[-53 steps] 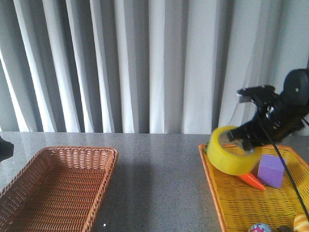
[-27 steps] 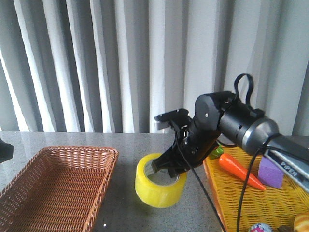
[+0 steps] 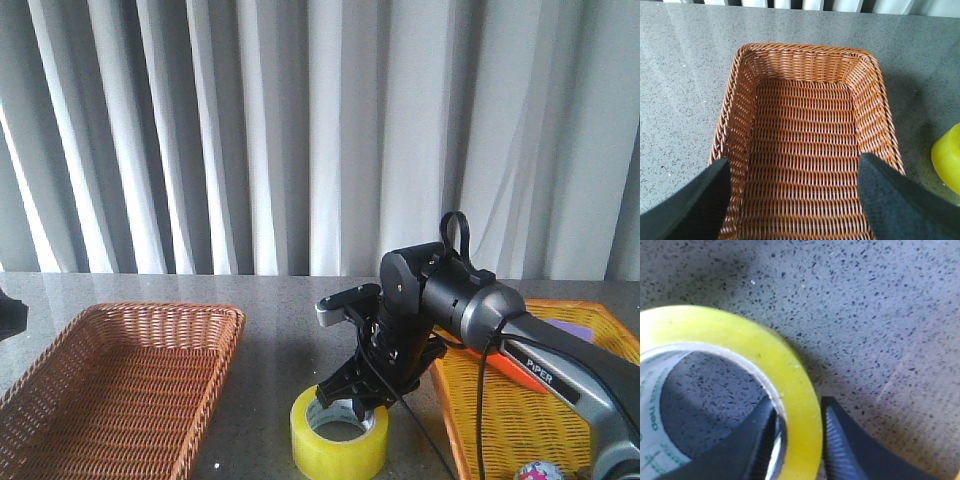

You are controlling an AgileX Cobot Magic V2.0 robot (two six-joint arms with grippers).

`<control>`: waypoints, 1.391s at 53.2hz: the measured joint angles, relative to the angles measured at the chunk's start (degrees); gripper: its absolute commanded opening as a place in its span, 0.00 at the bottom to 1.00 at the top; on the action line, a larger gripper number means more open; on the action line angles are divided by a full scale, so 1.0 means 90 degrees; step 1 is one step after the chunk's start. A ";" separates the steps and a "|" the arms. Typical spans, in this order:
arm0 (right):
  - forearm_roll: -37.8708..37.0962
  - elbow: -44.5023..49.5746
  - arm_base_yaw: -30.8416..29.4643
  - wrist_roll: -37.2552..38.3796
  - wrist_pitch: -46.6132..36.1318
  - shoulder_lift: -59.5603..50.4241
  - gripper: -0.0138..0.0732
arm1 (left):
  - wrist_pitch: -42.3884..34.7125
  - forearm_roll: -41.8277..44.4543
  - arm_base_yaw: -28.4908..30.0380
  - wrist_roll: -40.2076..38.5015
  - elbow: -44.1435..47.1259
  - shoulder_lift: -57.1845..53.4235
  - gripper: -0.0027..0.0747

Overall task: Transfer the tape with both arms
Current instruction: 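Set the tape roll on the table, open and raise the right gripper, then move the left gripper over the tape roll and lower onto its rim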

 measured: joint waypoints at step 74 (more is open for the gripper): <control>-0.0247 0.2880 -0.2768 0.0289 -0.0771 -0.5095 0.15 | -0.0740 -0.0157 -0.1432 0.0085 -0.0258 0.0825 0.69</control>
